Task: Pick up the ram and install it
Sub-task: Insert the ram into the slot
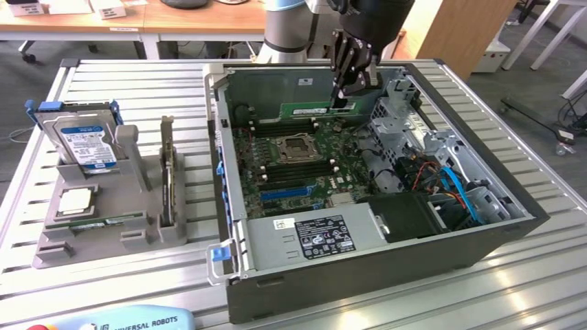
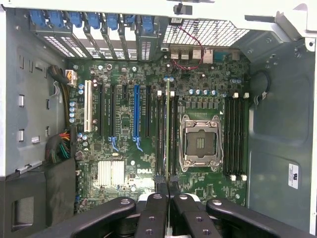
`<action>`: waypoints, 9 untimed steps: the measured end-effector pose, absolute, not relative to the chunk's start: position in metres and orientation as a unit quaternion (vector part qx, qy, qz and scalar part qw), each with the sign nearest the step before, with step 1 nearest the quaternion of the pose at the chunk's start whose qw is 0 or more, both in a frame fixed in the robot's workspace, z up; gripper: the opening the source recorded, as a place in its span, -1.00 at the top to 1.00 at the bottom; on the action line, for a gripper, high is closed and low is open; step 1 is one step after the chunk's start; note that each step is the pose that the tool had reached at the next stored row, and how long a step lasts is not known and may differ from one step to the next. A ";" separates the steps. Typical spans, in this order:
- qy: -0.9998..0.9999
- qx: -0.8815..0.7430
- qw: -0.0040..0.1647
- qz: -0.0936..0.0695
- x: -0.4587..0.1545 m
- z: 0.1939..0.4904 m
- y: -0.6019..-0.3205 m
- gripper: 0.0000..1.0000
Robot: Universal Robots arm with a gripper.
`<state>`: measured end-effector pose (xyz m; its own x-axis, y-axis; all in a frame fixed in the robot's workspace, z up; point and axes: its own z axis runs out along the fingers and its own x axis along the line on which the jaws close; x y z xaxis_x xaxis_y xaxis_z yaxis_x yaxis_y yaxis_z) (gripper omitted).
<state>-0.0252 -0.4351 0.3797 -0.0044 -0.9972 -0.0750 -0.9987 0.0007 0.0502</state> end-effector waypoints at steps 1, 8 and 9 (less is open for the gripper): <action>0.707 -0.705 0.009 0.044 -0.025 0.380 -0.435 0.76; 0.707 -0.705 0.009 0.044 -0.025 0.372 -0.435 0.76; 0.707 -0.705 0.009 0.044 -0.025 0.370 -0.435 0.76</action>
